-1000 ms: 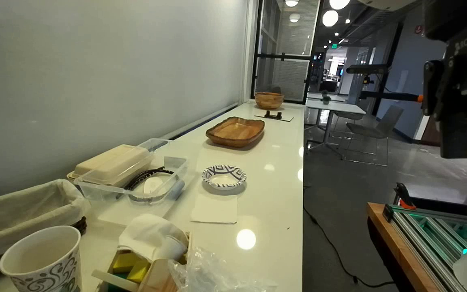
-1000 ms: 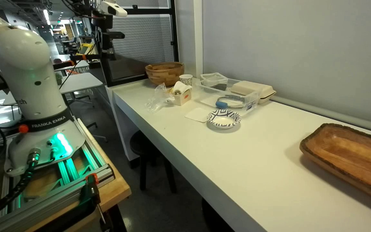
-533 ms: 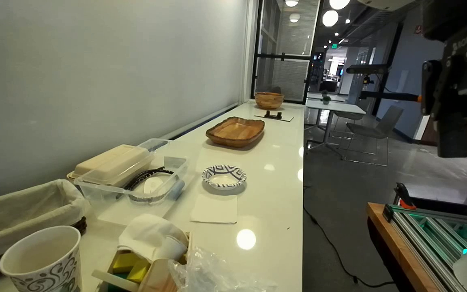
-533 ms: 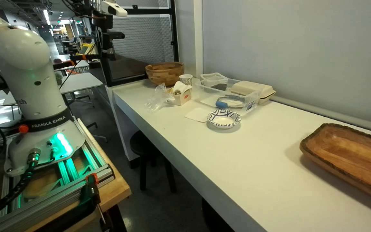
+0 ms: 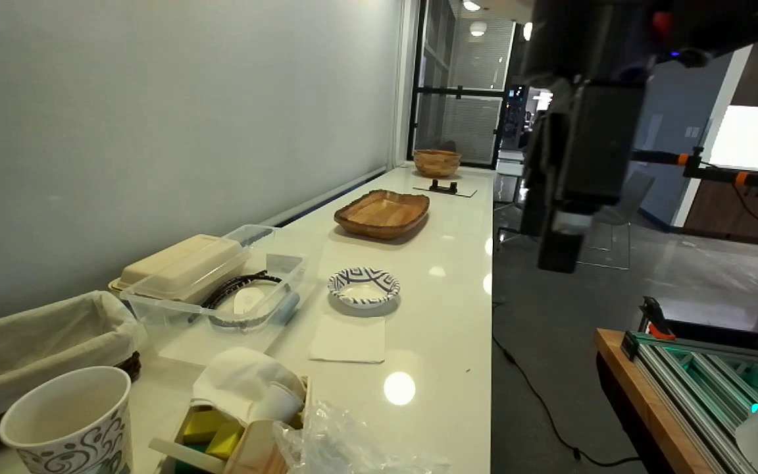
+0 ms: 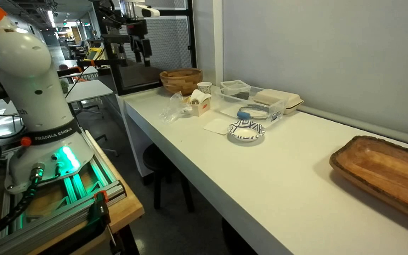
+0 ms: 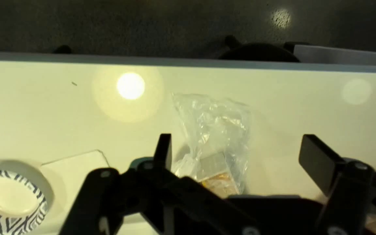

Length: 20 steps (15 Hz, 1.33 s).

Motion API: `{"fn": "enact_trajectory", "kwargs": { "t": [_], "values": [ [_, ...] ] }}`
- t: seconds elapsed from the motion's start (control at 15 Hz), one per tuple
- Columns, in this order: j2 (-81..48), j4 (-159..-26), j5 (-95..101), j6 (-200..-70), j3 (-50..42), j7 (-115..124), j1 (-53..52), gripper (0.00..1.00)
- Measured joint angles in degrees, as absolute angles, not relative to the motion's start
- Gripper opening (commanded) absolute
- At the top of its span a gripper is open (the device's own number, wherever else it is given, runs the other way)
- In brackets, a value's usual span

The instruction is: Pour the contents in the coffee cup into the black and white bowl.

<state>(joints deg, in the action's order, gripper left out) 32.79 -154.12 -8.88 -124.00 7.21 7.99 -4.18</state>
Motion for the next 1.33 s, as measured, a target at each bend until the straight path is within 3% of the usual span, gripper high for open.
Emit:
{"fn": "enact_trajectory", "kwargs": {
  "t": [0.53, 1.07, 1.33],
  "values": [
    [10.26, -138.29, -6.9, -138.94, 6.2, 14.58, -1.48, 1.0],
    [-8.59, -120.13, -4.09, -139.46, 6.34, 29.42, -3.85, 1.0],
    [-11.01, -117.67, -4.09, -139.46, 6.23, 30.25, -4.38, 1.0]
  ]
}}
